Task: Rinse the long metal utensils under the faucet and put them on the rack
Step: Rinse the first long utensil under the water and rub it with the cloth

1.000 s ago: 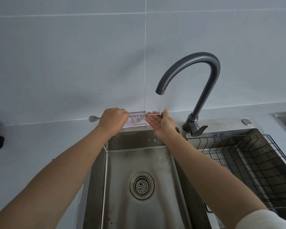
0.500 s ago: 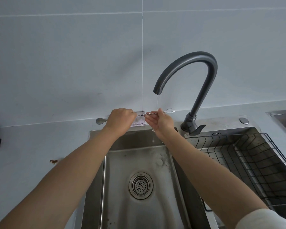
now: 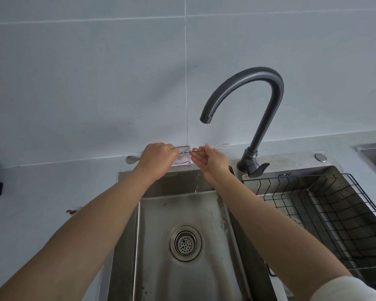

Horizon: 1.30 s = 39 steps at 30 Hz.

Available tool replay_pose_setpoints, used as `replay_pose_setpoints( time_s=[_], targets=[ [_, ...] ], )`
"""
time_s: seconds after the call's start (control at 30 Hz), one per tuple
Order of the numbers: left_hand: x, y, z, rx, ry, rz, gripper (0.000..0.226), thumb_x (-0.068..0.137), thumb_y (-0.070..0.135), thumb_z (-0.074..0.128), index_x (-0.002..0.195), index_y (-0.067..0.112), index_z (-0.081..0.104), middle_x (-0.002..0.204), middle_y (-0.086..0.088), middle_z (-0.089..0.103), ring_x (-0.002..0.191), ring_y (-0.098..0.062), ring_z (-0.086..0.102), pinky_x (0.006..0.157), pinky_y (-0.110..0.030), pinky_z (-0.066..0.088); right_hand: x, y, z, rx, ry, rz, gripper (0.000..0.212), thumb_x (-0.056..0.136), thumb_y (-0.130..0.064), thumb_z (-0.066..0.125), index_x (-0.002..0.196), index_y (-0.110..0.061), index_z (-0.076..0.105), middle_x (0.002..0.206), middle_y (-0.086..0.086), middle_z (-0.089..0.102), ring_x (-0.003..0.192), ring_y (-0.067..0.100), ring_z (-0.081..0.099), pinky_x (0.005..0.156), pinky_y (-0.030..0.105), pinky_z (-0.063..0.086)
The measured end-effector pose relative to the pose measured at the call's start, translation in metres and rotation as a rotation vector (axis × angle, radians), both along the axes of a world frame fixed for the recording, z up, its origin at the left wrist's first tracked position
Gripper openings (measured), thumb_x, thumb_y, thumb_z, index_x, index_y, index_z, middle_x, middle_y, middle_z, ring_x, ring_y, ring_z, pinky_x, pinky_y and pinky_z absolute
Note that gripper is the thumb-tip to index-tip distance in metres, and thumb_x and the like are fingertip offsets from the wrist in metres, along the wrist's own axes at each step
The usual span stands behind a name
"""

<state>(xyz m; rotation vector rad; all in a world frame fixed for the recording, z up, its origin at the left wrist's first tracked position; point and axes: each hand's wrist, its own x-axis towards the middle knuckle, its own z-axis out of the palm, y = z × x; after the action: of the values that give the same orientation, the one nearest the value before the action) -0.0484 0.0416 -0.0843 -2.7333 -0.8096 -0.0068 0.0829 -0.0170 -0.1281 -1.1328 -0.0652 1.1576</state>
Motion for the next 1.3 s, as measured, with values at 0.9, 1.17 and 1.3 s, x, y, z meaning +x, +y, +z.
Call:
replay_pose_setpoints(
  time_s=[0.9,1.17,1.3],
  targets=[
    [-0.016,0.008,-0.007,-0.027,-0.105,-0.002,0.038,0.020,-0.020,0.074,0.039,0.002,0.049,0.036,-0.010,0.050,0.027,-0.025,0.047,0.038,-0.016,0.031,0.000,0.000,0.003,-0.033,0.118,0.095,0.023,0.096,-0.013,0.048,0.077,-0.003,0.056,0.050,0.006,0.068,0.047,0.015,0.068,0.048,0.022,0.057],
    [-0.029,0.019,-0.016,-0.004,-0.151,-0.004,0.045,0.008,-0.019,0.072,0.035,0.007,0.045,0.031,-0.005,0.043,0.024,-0.017,0.029,0.045,-0.006,0.009,0.007,0.002,-0.002,0.002,0.092,-0.030,0.009,0.093,-0.004,0.052,0.085,0.001,0.053,0.059,0.011,0.068,0.054,0.020,0.069,0.048,0.024,0.056],
    [-0.036,0.022,-0.015,0.038,-0.212,-0.006,0.044,0.008,-0.021,0.068,0.034,0.005,0.045,0.030,-0.006,0.041,0.036,-0.013,0.017,0.056,-0.004,0.001,0.005,0.001,0.003,-0.021,0.074,-0.033,0.025,0.100,-0.021,0.040,0.087,-0.002,0.051,0.078,0.016,0.061,0.071,0.026,0.064,0.064,0.031,0.054]
  ],
)
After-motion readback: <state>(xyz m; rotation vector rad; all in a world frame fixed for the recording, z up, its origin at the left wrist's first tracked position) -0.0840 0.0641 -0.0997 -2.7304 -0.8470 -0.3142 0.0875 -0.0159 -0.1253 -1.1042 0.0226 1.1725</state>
